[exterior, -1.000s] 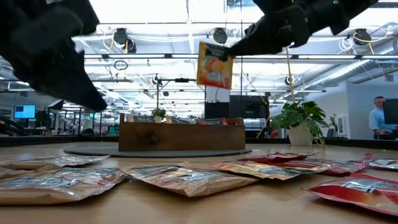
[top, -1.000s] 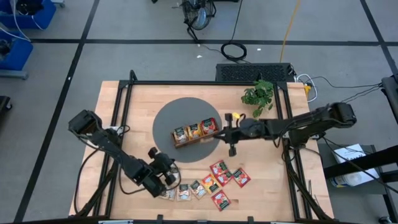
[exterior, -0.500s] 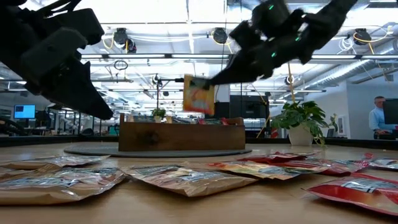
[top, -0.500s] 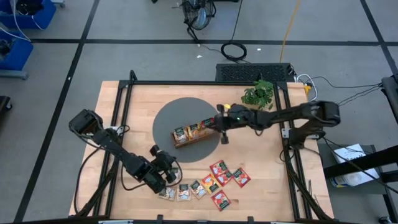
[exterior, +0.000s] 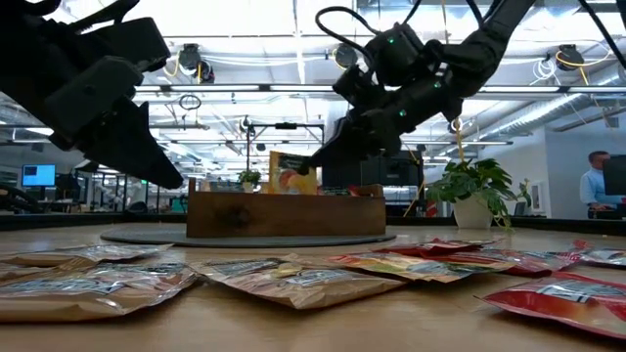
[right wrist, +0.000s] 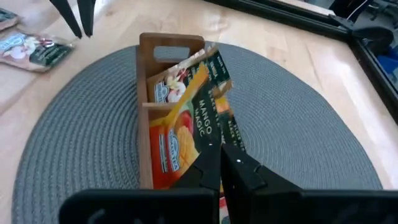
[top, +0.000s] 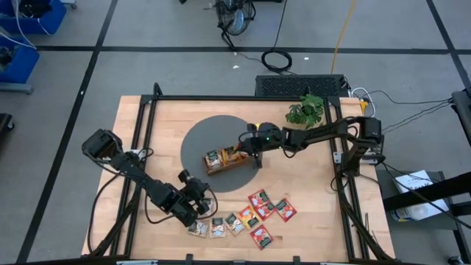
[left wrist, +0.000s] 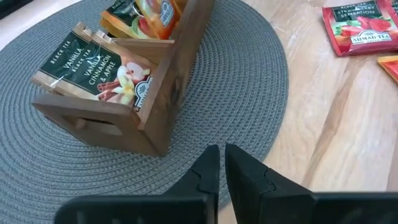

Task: Pick & Place Tea
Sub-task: Put the mango tea sachet into the middle compartment of the wooden organizer, then adjust the wooden organizer

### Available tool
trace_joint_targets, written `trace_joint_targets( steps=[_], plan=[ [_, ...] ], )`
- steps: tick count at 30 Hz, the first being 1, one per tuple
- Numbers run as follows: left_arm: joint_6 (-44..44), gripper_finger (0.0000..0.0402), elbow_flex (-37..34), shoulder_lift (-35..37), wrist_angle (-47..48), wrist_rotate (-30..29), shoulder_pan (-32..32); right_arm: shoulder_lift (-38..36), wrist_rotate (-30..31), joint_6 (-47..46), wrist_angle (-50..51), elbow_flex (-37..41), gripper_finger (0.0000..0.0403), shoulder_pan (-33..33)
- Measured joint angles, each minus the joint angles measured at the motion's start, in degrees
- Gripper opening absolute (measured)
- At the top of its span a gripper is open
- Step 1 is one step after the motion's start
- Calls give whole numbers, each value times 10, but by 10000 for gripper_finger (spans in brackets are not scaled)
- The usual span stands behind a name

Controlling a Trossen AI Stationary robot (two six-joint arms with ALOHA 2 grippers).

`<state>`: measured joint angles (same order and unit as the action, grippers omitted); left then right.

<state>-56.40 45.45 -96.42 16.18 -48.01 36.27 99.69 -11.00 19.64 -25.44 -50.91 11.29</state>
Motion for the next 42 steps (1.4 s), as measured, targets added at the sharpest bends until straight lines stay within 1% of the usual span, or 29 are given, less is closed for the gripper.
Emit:
trace_joint_targets(
  steps=[8, 12, 16, 23, 27, 28, 29, 31, 33, 34, 36, 38, 40, 42],
  plan=[
    [5, 9, 0, 0, -3, -7, -4, 7, 0, 6, 6, 0, 0, 0],
    [10, 4, 0, 0, -20, -9, -17, 8, 2, -11, 9, 0, 4, -5],
    [21, 16, 0, 0, -33, -1, -29, 8, 3, -16, 6, 0, 40, -5],
    [3, 40, 0, 0, -32, 0, -45, 8, 6, -51, -9, 0, 117, -4],
    [-2, 41, 0, 0, -25, 0, -45, -5, 8, -52, 4, 1, 140, -4],
    [-9, 41, 0, 0, -19, 1, -43, -15, 18, -45, 17, 1, 143, -4],
    [-22, 41, 0, 0, -10, 5, -40, -28, 41, -35, 30, 1, 143, -8],
    [-57, 41, 0, 0, 14, 17, -31, -62, 117, -10, 68, 9, 136, -19],
    [-88, 41, 0, -7, 23, 20, -20, -92, 201, 8, 90, 26, 119, -30],
    [-95, 39, -3, -12, 19, 20, -14, -107, 227, 13, 90, 40, 107, -33],
    [-101, 31, -9, -21, 14, 19, -7, -134, 241, 16, 81, 73, 80, -34],
    [-111, 19, -14, -34, 0, 20, -7, -158, 243, 10, 45, 112, 48, -34],
    [-140, 6, -22, -47, 1, 37, -10, -174, 244, -6, 1, 152, 16, -33],
    [-172, 6, -31, -50, 4, 44, -10, -187, 244, -26, -43, 193, 7, -30]
  ],
)
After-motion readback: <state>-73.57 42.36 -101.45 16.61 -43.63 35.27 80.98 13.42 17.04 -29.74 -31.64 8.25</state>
